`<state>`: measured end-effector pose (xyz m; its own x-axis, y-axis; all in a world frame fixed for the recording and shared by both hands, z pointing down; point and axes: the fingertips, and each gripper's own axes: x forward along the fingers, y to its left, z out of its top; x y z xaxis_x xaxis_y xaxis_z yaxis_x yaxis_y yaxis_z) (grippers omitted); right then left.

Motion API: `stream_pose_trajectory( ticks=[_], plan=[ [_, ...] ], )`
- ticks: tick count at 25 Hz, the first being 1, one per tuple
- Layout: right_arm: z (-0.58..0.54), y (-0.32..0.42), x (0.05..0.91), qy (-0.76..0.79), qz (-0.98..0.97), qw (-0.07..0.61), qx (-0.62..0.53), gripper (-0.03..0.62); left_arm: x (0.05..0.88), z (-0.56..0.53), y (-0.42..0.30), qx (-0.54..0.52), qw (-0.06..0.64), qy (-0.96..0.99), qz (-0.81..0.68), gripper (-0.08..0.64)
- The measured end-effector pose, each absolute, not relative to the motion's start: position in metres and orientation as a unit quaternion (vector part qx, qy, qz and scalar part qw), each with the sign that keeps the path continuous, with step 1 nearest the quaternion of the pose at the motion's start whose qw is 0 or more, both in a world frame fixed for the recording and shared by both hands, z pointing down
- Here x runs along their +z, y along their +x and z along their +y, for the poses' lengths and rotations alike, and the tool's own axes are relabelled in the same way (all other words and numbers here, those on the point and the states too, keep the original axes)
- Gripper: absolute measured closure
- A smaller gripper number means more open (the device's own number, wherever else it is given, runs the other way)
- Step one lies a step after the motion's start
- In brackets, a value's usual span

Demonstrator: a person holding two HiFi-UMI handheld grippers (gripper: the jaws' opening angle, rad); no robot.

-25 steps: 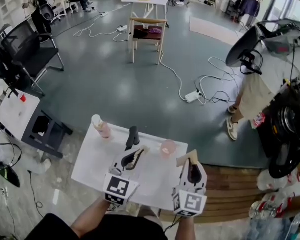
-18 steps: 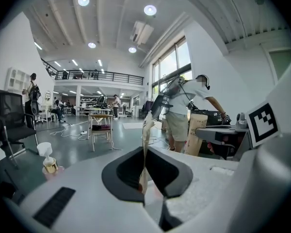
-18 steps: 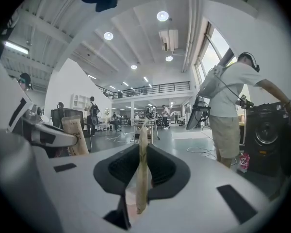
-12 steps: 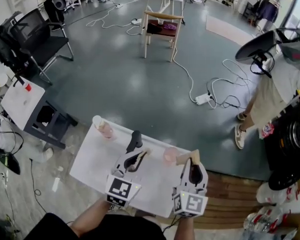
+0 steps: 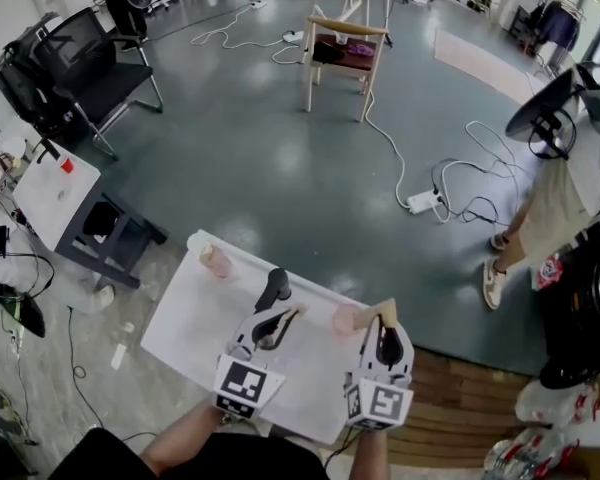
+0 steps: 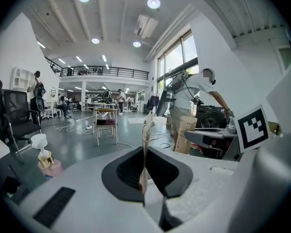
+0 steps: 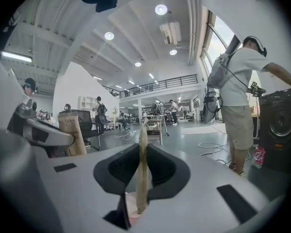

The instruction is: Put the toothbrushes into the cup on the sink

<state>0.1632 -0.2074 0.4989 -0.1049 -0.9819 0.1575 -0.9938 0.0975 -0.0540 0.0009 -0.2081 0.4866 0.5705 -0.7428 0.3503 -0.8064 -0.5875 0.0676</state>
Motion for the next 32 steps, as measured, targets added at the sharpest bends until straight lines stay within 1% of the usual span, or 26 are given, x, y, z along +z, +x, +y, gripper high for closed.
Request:
stream_pose_trajectory(
  ticks=[11, 21, 32],
  plan=[
    [-0.228, 0.167, 0.551, 0.657, -0.743, 0.069, 0.105, 0.541, 0.511, -0.225, 0.008, 0.152, 0.122, 0.872, -0.448, 0.548],
    [-0.228, 0.169, 0.591, 0.651, -0.745, 0.079, 0.122, 0.541, 0.53, -0.231, 0.016, 0.16, 0.131, 0.872, -0.445, 0.546],
    [-0.227, 0.169, 0.601, 0.652, -0.742, 0.103, 0.113, 0.537, 0.537, -0.225, 0.013, 0.166, 0.138, 0.87, -0.444, 0.547]
  ],
)
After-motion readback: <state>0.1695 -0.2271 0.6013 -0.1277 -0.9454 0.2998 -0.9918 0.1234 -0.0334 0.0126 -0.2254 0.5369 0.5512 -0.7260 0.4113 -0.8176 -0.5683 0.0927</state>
